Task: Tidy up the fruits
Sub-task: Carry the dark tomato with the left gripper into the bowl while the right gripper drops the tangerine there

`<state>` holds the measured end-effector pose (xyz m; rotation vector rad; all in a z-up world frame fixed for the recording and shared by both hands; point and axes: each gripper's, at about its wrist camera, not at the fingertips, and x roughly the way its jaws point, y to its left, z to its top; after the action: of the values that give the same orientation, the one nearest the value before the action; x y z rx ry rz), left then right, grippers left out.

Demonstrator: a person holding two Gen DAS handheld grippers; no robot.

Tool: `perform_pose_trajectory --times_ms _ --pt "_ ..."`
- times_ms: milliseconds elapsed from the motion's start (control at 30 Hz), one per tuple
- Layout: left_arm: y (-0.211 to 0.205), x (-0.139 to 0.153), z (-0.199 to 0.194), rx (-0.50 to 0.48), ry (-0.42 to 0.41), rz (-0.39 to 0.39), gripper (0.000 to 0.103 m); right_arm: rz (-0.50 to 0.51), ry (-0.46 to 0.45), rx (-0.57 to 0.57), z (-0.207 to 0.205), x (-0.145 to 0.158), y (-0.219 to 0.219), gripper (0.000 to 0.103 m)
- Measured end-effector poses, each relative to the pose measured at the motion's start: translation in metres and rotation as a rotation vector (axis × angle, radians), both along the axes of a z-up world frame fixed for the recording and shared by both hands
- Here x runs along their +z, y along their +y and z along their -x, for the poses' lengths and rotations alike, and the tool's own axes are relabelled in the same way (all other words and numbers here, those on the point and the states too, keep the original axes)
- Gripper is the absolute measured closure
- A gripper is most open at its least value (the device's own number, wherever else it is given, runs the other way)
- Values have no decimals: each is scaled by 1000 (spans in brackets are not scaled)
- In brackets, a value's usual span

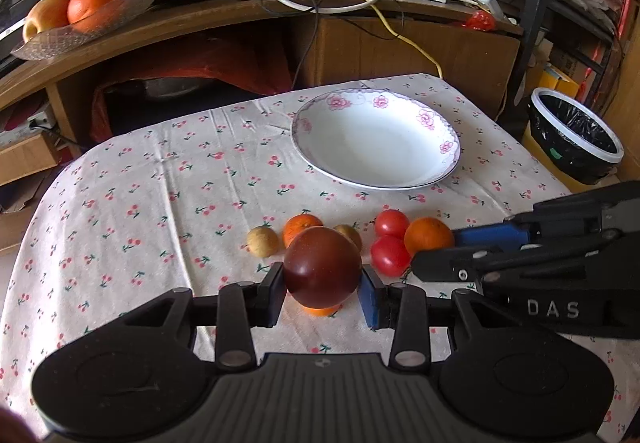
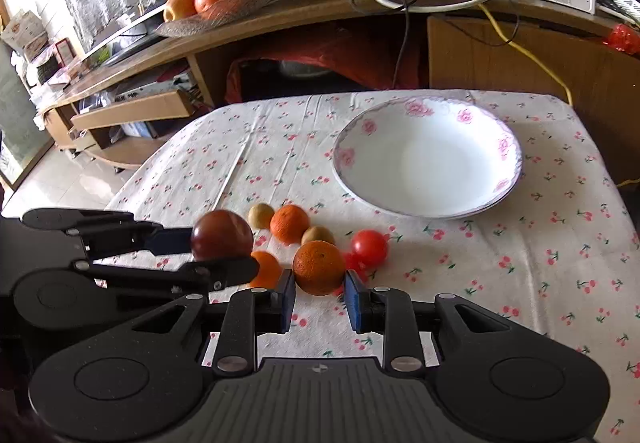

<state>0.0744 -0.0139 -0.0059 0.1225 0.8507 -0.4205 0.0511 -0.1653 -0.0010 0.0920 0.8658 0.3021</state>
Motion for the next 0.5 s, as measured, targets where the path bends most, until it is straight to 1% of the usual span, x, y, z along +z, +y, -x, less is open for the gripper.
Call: perform_pose_trajectory --times_ms 200,400,500 --pt "-11 6 -13 -7 -16 19 57 -7 -24 -38 -5 6 -11 81" --pt "-24 11 -38 -14 -23 40 57 -20 -29 -84 -24 8 -26 81" --pt "-33 10 -55 -9 -16 53 57 7 -29 -99 -35 6 -32 81"
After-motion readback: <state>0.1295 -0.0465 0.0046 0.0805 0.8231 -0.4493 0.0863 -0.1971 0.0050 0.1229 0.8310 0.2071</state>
